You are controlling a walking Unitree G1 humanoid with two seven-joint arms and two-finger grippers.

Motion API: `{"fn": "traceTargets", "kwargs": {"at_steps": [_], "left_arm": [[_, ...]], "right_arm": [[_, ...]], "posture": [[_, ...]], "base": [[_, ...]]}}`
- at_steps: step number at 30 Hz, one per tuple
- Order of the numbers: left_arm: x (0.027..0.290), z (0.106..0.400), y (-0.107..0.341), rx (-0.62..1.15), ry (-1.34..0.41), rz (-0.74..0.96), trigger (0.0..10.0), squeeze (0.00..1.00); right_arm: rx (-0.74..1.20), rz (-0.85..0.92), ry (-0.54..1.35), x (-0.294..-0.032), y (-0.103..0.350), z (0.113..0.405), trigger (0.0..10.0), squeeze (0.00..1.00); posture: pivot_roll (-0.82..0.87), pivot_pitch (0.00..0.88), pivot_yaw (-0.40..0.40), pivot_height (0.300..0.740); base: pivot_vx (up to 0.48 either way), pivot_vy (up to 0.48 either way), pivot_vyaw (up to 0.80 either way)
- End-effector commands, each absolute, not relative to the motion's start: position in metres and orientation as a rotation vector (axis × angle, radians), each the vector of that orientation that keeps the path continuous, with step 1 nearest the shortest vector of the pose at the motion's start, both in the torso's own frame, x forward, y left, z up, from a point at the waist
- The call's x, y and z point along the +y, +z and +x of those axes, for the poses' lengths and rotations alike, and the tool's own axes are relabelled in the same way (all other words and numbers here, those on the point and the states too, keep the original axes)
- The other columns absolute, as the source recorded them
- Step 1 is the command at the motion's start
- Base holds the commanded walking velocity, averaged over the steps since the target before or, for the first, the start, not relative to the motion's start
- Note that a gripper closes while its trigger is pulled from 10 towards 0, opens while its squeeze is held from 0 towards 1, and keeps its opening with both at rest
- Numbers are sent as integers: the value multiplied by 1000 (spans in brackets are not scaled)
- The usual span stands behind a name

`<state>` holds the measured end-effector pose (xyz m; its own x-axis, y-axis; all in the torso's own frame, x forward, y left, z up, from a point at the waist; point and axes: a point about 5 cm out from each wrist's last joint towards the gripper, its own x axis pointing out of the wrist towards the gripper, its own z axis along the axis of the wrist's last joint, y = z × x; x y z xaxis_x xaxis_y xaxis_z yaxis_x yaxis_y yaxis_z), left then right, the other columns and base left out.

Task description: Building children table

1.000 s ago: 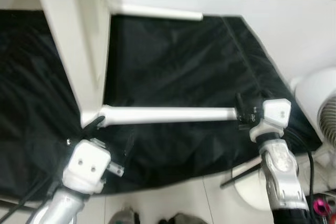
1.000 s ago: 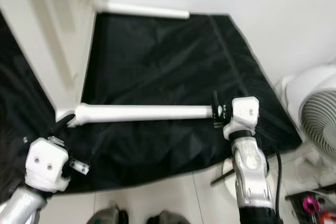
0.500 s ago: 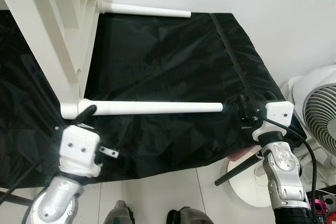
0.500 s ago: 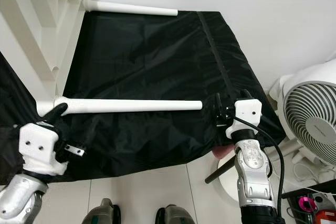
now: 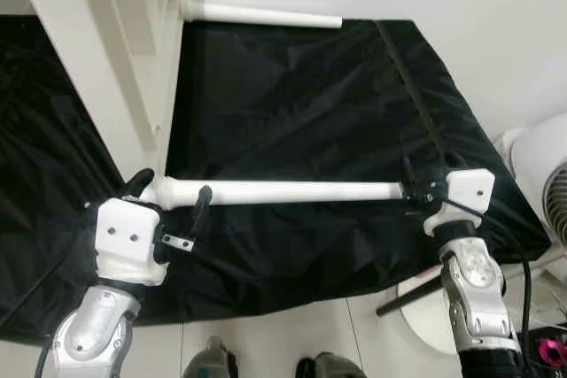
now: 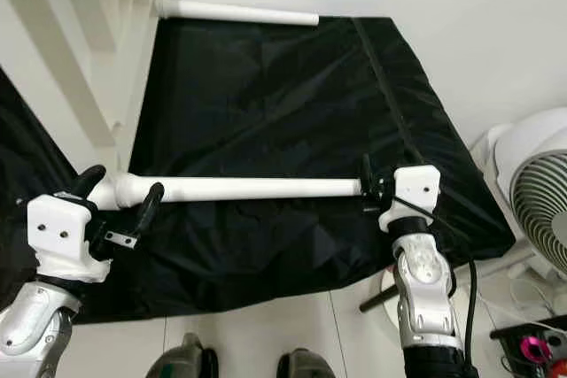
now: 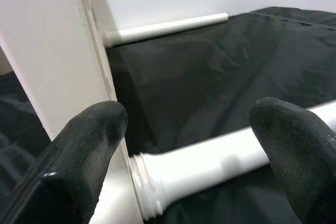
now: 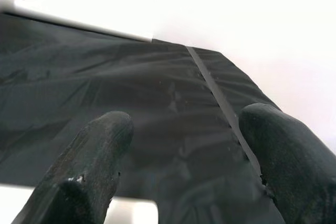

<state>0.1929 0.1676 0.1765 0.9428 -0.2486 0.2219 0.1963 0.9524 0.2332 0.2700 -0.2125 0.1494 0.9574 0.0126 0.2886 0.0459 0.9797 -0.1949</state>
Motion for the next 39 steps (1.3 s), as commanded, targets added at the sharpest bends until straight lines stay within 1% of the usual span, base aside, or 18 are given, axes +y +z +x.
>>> {"fn": "traceTargets", "kwargs": {"at_steps": [1, 6, 7, 8, 10, 11, 13, 14, 15, 18, 30, 34, 39], "left_arm": [[174, 193, 171, -226, -105, 184, 10000, 0], [176, 191, 169, -211, -69, 181, 10000, 0], [185, 193, 168, -191, 35, 136, 10000, 0], [185, 193, 168, -191, 35, 136, 10000, 0], [195, 196, 169, -187, 122, 111, 10000, 0], [195, 196, 169, -187, 122, 111, 10000, 0], [208, 199, 171, -189, 216, 96, 10000, 0], [208, 199, 171, -189, 216, 96, 10000, 0], [220, 202, 172, -189, 295, 122, 10000, 0], [226, 204, 171, -186, 334, 130, 10000, 0], [231, 225, 171, -188, 349, 91, 10000, 0], [233, 235, 172, -190, 356, 77, 10000, 0], [230, 253, 175, -220, 324, 55, 10000, 0]], "right_arm": [[-277, -207, -37, -217, 145, 268, 10000, 0], [-279, -208, -40, -218, 145, 267, 10000, 0], [-279, -209, -40, -217, 145, 266, 10000, 0], [-279, -209, -40, -217, 145, 266, 10000, 0], [-279, -208, -41, -217, 145, 266, 10000, 0], [-279, -208, -41, -217, 145, 266, 10000, 0], [-280, -207, -42, -216, 145, 267, 10000, 0], [-280, -207, -42, -216, 145, 267, 10000, 0], [-282, -203, -43, -216, 146, 268, 10000, 0], [-283, -202, -43, -215, 146, 269, 10000, 0], [-302, -199, -50, -213, 150, 273, 10000, 0], [-307, -201, -57, -214, 151, 274, 10000, 0], [-319, -196, -67, -214, 154, 277, 10000, 0]], "posture": [[74, 123, -19, 740], [73, 132, -15, 740], [71, 138, -17, 740], [71, 138, -17, 740], [72, 144, -17, 740], [72, 144, -17, 740], [73, 147, -18, 740], [73, 147, -18, 740], [73, 146, -18, 740], [73, 146, -18, 740], [57, 138, -8, 740], [44, 134, -1, 740], [30, 132, -1, 740]], "base": [[0, 0, 0], [0, 0, 0], [0, 0, 0], [0, 0, 0], [0, 0, 0], [0, 0, 0], [0, 0, 0], [0, 0, 0], [0, 0, 0], [0, 0, 0], [0, 0, 0], [0, 0, 0], [0, 0, 0]]}}
